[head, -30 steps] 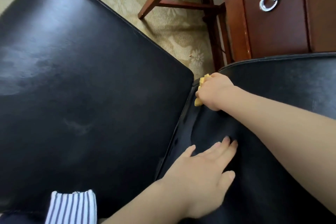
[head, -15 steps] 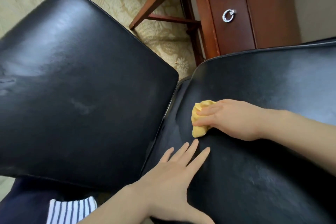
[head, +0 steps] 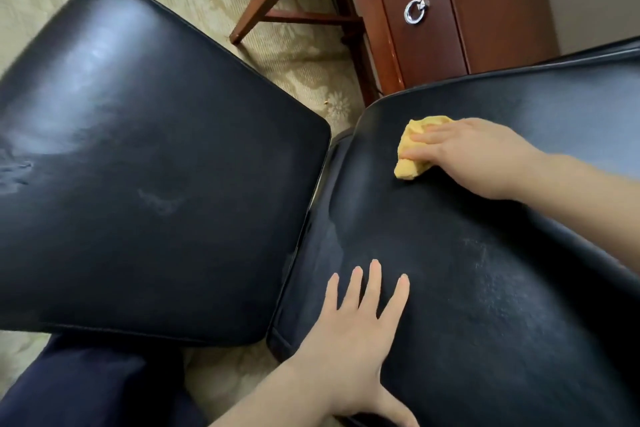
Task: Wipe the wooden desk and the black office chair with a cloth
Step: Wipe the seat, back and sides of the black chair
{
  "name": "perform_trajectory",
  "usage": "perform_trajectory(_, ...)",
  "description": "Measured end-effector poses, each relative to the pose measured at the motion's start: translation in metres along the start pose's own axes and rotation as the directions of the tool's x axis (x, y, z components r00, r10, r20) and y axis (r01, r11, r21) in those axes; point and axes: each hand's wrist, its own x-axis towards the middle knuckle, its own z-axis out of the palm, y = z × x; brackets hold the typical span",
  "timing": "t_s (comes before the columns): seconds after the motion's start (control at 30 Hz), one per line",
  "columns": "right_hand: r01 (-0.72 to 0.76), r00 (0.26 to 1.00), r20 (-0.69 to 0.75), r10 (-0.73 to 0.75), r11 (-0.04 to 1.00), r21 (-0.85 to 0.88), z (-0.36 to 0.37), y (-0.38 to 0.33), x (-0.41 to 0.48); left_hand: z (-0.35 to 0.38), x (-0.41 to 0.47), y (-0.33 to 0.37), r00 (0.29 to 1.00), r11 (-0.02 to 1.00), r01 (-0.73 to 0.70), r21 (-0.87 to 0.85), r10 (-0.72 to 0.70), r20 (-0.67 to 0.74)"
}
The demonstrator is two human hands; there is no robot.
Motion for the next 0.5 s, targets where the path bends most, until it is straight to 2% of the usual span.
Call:
perform_trajectory(0.1, -0.138, 0.99, 0.013, 0.139, 0.99, -0.034, 0.009, -0.013, 0.04, 0.007, 0.006, 0.004, 0.998, 0.999, 0.043, 0.029, -0.042, -0.043)
perform_trajectory(0.23, -0.21, 0.971, 0.107, 0.215, 0.976, -0.052, 0.019, -0.054, 0.085, 0.023, 0.004, -0.008, 0.97, 0.998, 0.042, 0.042, -0.03, -0.243)
perform_trajectory(0.3, -0.197, 0.961, 0.182, 0.208, 0.977, -0.076, 0.024, -0.076, 0.096, 0.018, -0.003, -0.019, 0.982, 0.989, -0.068, -0.133, 0.043, -0.181)
perform_trajectory(0.37, -0.182, 0.951, 0.237, 0.198, 0.979, -0.086, 0.03, -0.097, 0.1, 0.008, -0.011, -0.034, 0.994, 0.97, -0.084, -0.227, 0.065, -0.091)
perform_trajectory(0.5, -0.165, 0.943, 0.281, 0.179, 0.984, -0.072, 0.042, -0.137, 0.089, 0.008, -0.033, -0.06, 0.999, 0.994, 0.01, -0.106, -0.015, -0.042)
